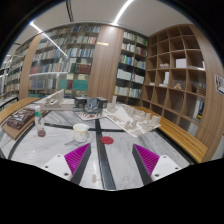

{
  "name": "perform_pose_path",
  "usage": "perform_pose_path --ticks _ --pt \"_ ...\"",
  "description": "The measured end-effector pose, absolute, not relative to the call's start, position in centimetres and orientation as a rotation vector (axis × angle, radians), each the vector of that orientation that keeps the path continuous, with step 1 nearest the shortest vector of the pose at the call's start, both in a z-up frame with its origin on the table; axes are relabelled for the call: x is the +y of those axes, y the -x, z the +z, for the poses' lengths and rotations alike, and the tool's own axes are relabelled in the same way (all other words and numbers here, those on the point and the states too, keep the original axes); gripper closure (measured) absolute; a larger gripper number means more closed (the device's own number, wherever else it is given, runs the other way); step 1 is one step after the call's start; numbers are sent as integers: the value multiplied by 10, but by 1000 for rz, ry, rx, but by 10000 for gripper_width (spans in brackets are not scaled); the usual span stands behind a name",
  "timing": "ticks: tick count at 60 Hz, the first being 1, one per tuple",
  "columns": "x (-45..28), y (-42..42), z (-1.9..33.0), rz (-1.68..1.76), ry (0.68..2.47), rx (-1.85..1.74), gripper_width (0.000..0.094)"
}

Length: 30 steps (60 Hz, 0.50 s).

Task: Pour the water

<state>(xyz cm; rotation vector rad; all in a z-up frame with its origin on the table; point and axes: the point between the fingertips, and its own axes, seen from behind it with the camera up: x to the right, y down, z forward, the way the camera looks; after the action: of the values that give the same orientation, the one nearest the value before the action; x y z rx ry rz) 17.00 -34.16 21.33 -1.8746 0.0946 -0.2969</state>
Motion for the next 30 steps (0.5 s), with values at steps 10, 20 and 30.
perform_pose_path --ticks 10,20,30 --pt "-348 -166 198 -296 1907 95 80" --pt "-363 -130 156 -226 1970 79 72" --pt "-356 -33 116 -89 2003 4 81"
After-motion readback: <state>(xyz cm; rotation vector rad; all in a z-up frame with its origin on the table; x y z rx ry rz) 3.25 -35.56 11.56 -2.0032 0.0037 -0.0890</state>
